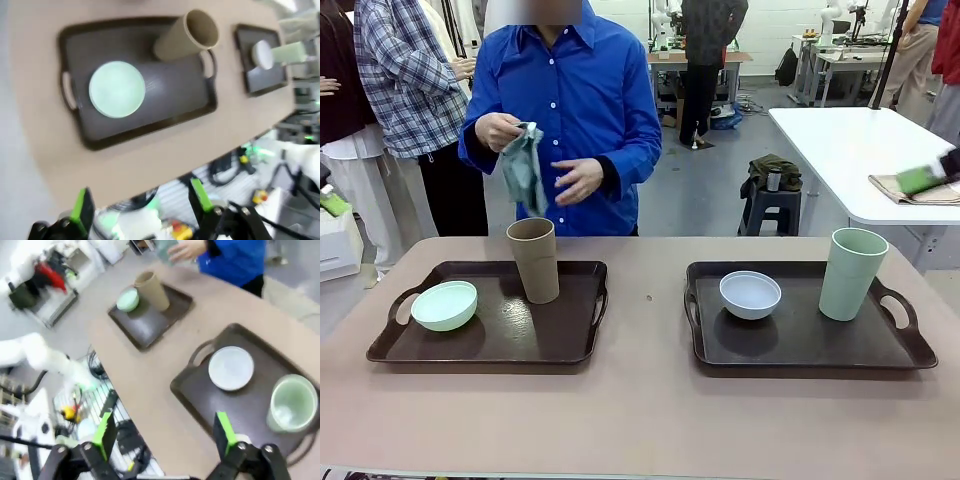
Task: Set up a tray with a mat and arrange the tableware.
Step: Pick up the Picnic Bowl and Reusable plastic cup from the Handle tray in front of the human's position and hold them in the air.
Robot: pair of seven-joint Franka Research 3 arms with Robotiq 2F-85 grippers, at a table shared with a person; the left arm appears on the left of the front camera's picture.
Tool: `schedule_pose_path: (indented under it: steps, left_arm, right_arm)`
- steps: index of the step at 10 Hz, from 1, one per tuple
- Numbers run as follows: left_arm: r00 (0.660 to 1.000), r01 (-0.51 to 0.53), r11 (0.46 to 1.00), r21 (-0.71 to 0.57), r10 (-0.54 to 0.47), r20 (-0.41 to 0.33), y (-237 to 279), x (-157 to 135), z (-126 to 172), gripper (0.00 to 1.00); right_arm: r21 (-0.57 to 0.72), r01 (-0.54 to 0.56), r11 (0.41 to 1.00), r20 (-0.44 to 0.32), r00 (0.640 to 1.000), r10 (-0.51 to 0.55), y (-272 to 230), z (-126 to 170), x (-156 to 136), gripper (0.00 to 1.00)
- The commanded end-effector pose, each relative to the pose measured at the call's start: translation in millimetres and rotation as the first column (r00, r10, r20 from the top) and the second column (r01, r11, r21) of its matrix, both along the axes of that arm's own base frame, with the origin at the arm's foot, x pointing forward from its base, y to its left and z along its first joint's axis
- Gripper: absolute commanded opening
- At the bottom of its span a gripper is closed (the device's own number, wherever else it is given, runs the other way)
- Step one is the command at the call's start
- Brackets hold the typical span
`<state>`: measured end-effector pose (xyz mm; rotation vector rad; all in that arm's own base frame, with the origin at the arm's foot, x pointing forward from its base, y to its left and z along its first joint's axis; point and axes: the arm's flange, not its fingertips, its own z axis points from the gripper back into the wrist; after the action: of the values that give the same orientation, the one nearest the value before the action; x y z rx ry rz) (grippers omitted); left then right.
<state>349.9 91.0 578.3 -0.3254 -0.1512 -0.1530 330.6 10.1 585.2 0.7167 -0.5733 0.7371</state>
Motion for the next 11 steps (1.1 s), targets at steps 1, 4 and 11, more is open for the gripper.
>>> schedule_pose_path:
  steps: [1,4,11]
  left_arm:
    - [1.000,0.000,0.998,0.060,0.002,-0.022,-10,-1,25,1.00]
    - [0.999,-0.010,0.992,0.125,0.006,0.033,-43,-10,63,1.00]
    - [1.000,-0.022,0.985,0.174,0.019,0.020,-76,-10,68,1.00]
  right_arm:
    - [-0.132,-0.052,0.990,0.064,0.996,0.061,36,6,50,1.00]
    - [-0.256,-0.099,0.962,0.071,0.990,0.121,135,-13,128,1.00]
    - [-0.304,-0.165,0.938,-0.003,0.985,0.172,239,-79,170,1.00]
